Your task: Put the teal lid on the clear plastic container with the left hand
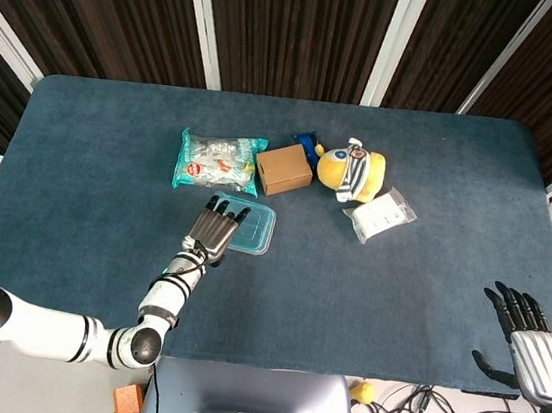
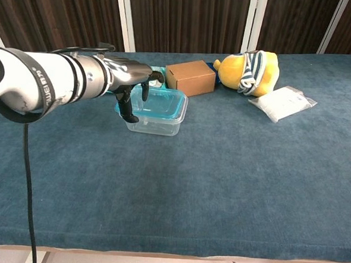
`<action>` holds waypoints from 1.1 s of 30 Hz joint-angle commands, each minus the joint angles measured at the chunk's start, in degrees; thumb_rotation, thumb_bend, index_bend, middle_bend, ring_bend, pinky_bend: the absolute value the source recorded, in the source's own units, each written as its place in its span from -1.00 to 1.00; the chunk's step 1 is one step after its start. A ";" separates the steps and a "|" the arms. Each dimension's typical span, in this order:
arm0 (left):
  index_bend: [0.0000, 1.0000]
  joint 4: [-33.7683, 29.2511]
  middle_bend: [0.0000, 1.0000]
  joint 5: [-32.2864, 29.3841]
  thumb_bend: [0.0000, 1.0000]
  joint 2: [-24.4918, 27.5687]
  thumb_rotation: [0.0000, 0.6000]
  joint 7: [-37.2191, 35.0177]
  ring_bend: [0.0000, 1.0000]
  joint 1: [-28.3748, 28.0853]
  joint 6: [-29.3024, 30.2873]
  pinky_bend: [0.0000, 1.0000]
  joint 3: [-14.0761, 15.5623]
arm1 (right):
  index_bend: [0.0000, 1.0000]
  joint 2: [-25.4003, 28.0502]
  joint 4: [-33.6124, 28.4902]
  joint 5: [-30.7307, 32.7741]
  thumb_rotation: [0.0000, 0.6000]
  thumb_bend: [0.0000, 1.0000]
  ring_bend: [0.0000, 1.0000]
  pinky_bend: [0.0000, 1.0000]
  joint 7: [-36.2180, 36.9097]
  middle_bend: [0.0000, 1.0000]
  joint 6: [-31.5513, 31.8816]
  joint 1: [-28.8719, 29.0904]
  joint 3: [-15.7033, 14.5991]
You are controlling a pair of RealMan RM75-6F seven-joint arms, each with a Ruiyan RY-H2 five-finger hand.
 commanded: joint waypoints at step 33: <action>-1.00 -0.11 -0.40 1.90 -0.43 -2.51 1.00 -0.83 -0.79 -0.72 -2.40 -0.98 -0.09 | -1.00 0.63 -0.40 0.19 1.00 -0.60 -1.00 -1.00 0.70 -1.00 0.11 -0.14 0.07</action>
